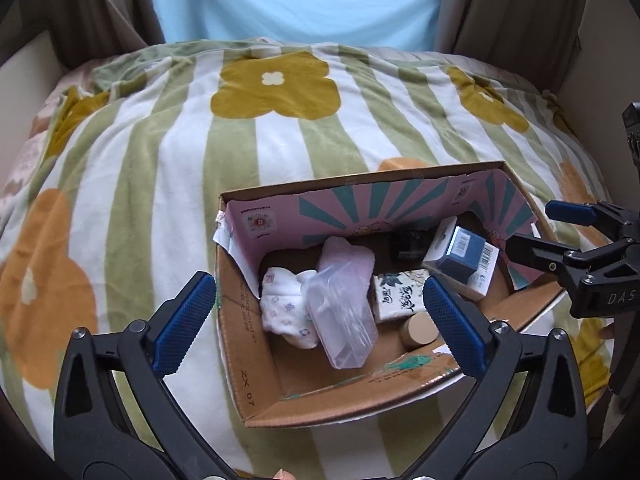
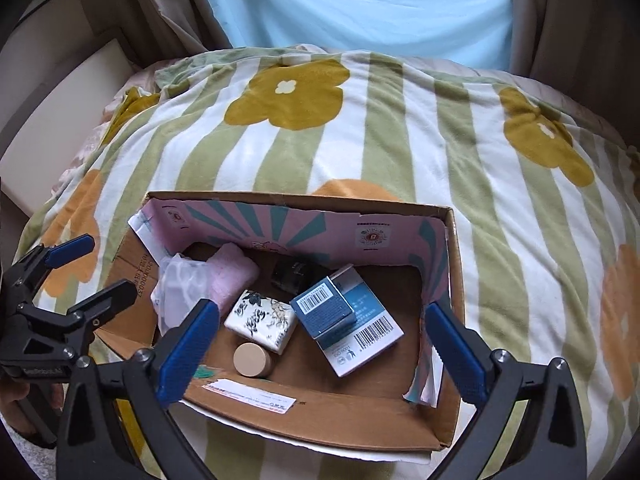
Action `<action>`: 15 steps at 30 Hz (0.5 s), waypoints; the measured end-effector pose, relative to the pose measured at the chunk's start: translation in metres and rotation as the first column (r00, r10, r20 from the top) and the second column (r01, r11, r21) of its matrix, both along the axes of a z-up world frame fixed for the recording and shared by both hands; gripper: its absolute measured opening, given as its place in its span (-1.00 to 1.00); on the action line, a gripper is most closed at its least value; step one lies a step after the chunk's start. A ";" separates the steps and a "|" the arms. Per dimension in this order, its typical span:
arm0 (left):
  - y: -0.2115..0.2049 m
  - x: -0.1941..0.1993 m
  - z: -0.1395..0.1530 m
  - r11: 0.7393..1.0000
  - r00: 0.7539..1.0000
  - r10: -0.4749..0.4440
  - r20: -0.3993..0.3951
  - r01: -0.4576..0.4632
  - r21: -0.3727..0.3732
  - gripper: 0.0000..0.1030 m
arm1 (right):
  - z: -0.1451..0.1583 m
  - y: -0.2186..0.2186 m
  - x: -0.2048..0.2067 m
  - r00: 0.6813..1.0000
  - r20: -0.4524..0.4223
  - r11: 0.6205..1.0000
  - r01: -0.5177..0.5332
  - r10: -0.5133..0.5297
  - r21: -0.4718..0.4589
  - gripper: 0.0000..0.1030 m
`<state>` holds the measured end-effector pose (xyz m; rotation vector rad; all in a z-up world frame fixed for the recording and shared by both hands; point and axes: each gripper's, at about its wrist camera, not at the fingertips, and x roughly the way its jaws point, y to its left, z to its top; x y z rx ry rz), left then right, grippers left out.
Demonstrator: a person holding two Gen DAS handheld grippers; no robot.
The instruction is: Organize objects
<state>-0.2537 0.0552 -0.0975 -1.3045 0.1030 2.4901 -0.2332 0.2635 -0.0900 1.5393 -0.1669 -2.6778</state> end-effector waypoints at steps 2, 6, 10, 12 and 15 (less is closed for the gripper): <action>0.000 0.004 0.005 1.000 1.000 0.000 -0.008 0.000 0.013 1.00 | 0.001 0.000 0.002 1.000 -0.003 1.000 0.003 -0.003 -0.001 0.99; 0.000 0.015 0.020 1.000 0.999 0.010 -0.042 -0.010 -0.012 1.00 | 0.009 -0.001 0.009 1.000 -0.025 1.000 0.012 -0.012 0.001 0.99; 0.002 0.031 0.047 0.999 0.997 0.012 -0.080 -0.015 -0.029 1.00 | 0.027 -0.006 0.023 0.998 -0.053 1.000 0.020 -0.019 0.014 0.99; 0.001 0.046 0.066 0.999 0.992 0.011 -0.123 -0.016 -0.042 1.00 | 0.043 -0.011 0.034 0.996 -0.083 0.999 0.016 -0.013 0.038 0.99; -0.005 0.075 0.096 0.998 0.984 0.037 -0.174 -0.045 -0.046 1.00 | 0.074 -0.019 0.062 0.990 -0.143 0.999 0.003 0.003 0.041 0.99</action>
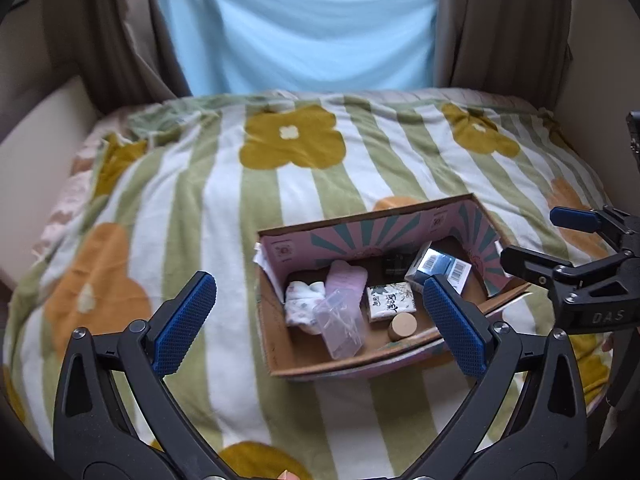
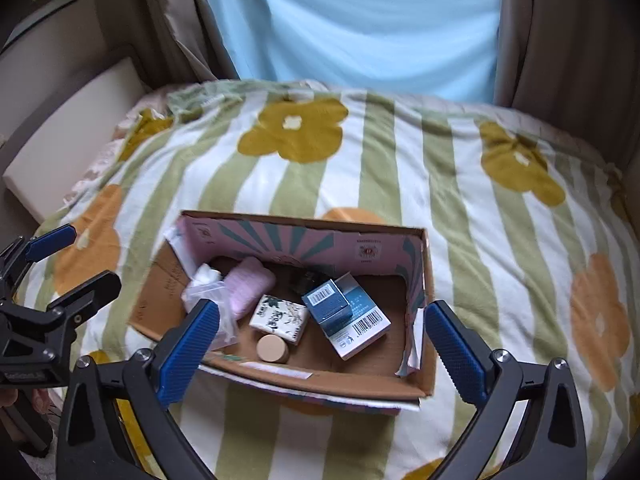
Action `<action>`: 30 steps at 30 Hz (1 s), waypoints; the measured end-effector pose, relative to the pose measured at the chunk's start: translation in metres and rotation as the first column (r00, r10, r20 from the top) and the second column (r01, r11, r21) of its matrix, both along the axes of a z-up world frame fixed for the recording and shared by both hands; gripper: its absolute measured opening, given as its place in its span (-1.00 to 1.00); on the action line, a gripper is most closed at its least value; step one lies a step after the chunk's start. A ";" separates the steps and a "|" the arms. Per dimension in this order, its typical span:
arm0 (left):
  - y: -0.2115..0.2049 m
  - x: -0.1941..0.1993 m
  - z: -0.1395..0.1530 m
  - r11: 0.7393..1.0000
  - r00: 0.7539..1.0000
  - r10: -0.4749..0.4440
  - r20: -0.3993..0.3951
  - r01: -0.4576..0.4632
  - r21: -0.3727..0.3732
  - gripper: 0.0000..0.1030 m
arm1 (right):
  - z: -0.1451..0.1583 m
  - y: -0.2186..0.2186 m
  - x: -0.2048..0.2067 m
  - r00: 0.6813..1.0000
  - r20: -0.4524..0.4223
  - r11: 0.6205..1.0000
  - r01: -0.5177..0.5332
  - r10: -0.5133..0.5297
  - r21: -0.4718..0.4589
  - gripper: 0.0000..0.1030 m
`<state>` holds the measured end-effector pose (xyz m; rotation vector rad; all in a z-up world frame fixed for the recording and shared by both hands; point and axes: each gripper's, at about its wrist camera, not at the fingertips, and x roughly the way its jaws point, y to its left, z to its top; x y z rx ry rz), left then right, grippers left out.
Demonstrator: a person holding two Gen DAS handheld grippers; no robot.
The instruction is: Organize objects
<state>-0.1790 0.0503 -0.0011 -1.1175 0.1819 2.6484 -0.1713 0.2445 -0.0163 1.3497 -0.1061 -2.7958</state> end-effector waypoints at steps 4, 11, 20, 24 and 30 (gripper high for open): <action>-0.016 0.054 0.033 0.999 0.995 0.029 -0.097 -0.025 0.037 1.00 | 0.033 -0.005 0.048 0.995 -0.095 1.000 0.020 -0.019 0.009 0.99; -0.036 0.129 0.031 0.995 0.992 0.061 -0.113 -0.051 0.091 1.00 | 0.039 -0.017 0.125 0.986 -0.159 0.999 0.047 -0.044 0.014 0.99; -0.046 0.172 0.020 0.991 0.987 0.100 -0.125 -0.087 0.104 1.00 | 0.029 -0.025 0.174 0.976 -0.192 0.992 0.112 -0.099 0.054 0.99; -0.038 0.175 0.023 0.992 0.987 0.086 -0.135 -0.073 0.098 1.00 | 0.033 -0.027 0.176 0.976 -0.200 0.994 0.101 -0.092 0.036 0.99; -0.039 0.179 0.027 0.987 0.986 0.093 -0.137 -0.073 0.140 1.00 | 0.036 -0.031 0.178 0.974 -0.206 0.994 0.103 -0.091 0.047 0.99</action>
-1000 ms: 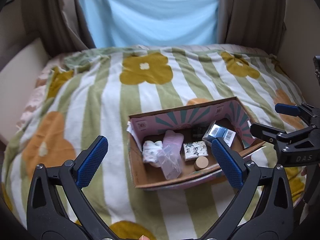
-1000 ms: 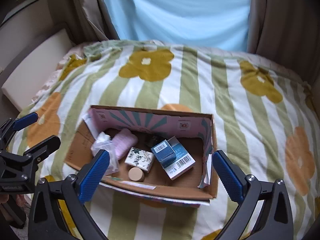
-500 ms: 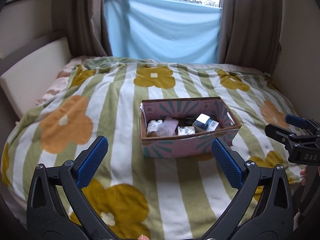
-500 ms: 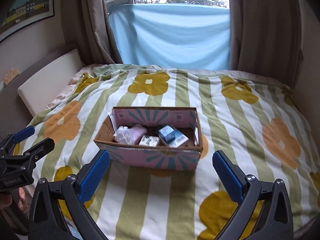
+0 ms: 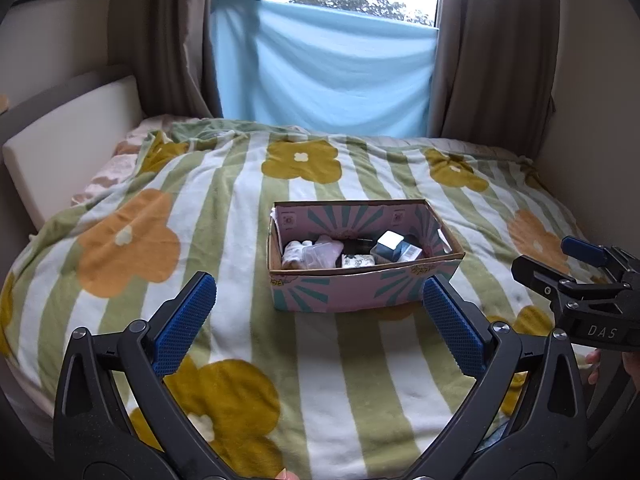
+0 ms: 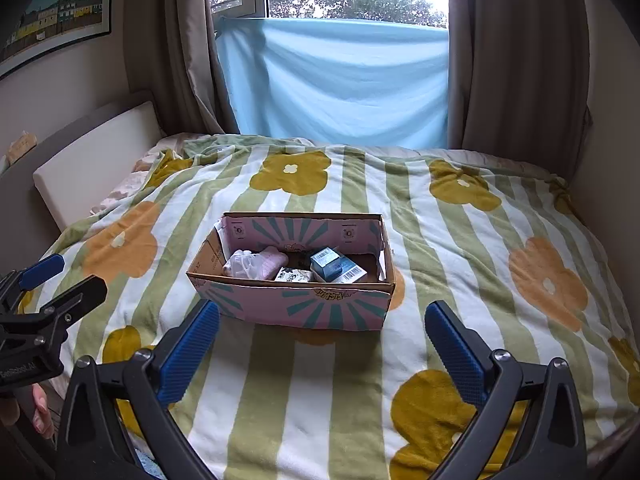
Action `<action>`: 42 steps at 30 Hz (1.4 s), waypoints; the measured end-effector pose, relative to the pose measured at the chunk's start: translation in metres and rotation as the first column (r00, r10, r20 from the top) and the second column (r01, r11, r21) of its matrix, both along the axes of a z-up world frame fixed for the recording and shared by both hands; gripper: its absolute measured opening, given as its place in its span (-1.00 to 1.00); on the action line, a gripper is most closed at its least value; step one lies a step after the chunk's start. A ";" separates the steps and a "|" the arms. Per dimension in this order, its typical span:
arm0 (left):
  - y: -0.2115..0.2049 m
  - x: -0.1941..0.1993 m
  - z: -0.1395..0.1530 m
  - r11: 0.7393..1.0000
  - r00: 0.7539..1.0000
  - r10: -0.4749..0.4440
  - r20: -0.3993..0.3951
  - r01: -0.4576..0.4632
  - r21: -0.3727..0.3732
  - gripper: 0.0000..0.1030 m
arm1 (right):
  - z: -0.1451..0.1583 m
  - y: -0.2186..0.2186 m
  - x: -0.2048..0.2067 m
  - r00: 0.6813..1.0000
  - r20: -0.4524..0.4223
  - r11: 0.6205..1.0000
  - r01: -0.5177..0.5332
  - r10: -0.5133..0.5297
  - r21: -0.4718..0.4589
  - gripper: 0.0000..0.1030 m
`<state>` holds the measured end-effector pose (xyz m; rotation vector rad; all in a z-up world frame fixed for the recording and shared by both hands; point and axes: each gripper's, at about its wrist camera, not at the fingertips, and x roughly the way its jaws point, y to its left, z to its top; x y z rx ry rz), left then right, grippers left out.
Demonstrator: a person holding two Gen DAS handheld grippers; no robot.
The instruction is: Organize objects
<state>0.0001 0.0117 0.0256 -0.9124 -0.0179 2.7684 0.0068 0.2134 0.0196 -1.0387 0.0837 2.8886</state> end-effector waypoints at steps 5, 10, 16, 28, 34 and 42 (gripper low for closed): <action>-0.001 -0.001 -0.001 1.000 1.000 0.003 0.002 -0.003 -0.001 1.00 | 0.003 0.000 0.000 1.000 -0.008 1.000 0.005 -0.005 0.004 0.99; -0.003 -0.004 -0.002 1.000 1.000 -0.002 0.012 0.002 0.016 1.00 | 0.004 -0.001 -0.002 1.000 -0.006 1.000 0.020 -0.020 0.023 0.99; -0.004 -0.006 -0.006 1.000 1.000 0.005 0.020 -0.005 0.008 1.00 | 0.004 -0.001 -0.001 1.000 -0.008 1.000 0.020 -0.020 0.022 0.99; -0.008 -0.008 -0.010 1.000 1.000 0.012 0.023 -0.012 -0.002 1.00 | 0.000 -0.006 -0.006 1.000 -0.009 0.999 0.027 -0.027 0.025 0.99; -0.007 -0.008 -0.009 1.000 1.000 0.014 0.021 -0.014 -0.004 1.00 | 0.000 -0.008 -0.006 1.000 -0.005 0.999 0.026 -0.026 0.031 0.99; -0.007 -0.009 -0.009 1.000 1.000 0.009 0.024 -0.009 -0.007 1.00 | 0.000 -0.008 -0.006 1.000 -0.009 0.999 0.024 -0.024 0.026 0.99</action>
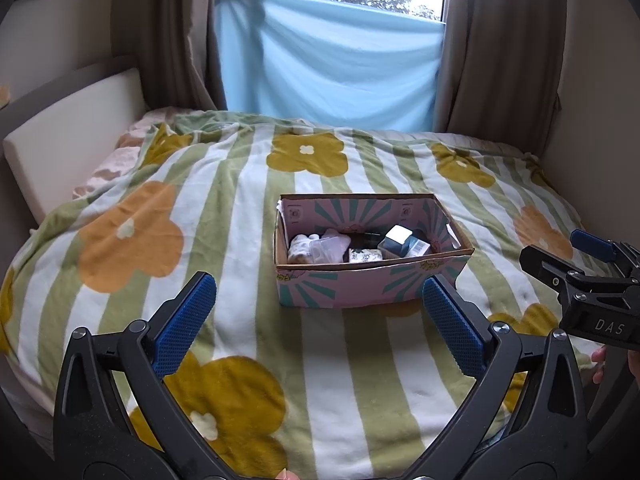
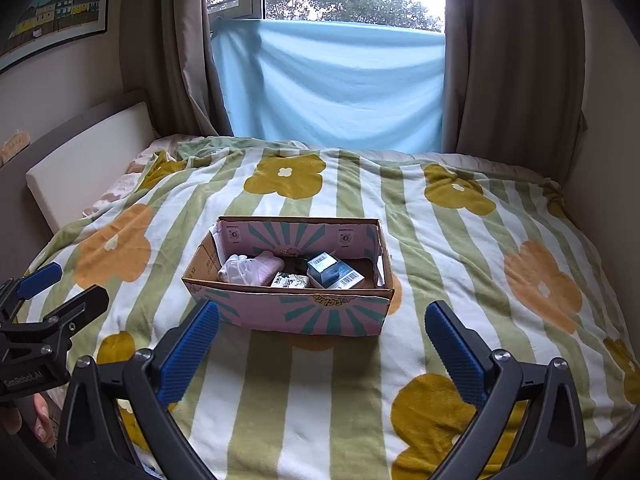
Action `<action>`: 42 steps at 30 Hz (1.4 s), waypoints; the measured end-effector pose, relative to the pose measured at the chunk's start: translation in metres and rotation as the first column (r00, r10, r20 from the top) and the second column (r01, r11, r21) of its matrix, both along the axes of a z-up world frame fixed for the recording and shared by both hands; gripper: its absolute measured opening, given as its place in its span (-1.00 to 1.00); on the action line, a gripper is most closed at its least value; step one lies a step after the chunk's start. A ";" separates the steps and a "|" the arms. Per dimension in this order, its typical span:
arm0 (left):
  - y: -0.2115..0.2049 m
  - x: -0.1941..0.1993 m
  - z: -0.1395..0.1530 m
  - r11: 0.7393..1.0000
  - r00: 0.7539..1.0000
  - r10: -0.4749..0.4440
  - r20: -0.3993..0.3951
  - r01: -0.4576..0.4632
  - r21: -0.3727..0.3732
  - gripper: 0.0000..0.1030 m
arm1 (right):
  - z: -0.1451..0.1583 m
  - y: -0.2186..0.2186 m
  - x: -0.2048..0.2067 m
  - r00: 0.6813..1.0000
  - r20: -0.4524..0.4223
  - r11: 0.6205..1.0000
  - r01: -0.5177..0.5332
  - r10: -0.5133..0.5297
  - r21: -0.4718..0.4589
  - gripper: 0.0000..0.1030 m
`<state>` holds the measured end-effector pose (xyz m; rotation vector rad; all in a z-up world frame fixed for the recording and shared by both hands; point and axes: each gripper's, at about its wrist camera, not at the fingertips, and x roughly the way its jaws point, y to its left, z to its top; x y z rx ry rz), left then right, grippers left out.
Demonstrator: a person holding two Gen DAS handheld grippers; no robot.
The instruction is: Organize objects
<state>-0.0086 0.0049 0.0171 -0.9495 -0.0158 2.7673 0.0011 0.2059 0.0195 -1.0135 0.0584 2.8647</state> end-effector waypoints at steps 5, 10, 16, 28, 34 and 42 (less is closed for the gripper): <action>0.001 0.001 0.000 1.000 1.000 0.002 0.000 -0.002 -0.001 1.00 | -0.002 -0.003 -0.002 1.000 0.004 1.000 -0.002 0.002 0.008 0.99; 0.001 0.000 0.000 1.000 1.000 -0.001 -0.001 0.001 -0.003 1.00 | -0.001 -0.002 0.000 1.000 0.001 1.000 0.002 -0.002 0.001 0.99; 0.002 0.000 0.000 1.000 1.000 -0.009 0.001 0.009 -0.003 1.00 | -0.003 0.001 0.000 1.000 0.003 1.000 0.012 -0.012 -0.002 0.99; 0.002 -0.001 0.001 1.000 1.000 -0.015 -0.003 0.015 0.002 1.00 | 0.000 0.001 0.002 1.000 -0.006 1.000 0.015 -0.015 -0.006 0.99; 0.001 -0.002 0.001 1.000 1.000 -0.023 -0.007 0.023 -0.005 1.00 | 0.000 0.000 0.003 1.000 -0.006 1.000 0.015 -0.015 -0.005 0.99; 0.001 -0.003 0.001 0.999 0.999 -0.035 -0.005 0.035 -0.008 1.00 | -0.001 0.000 0.002 1.000 -0.006 1.000 0.017 -0.017 -0.004 0.99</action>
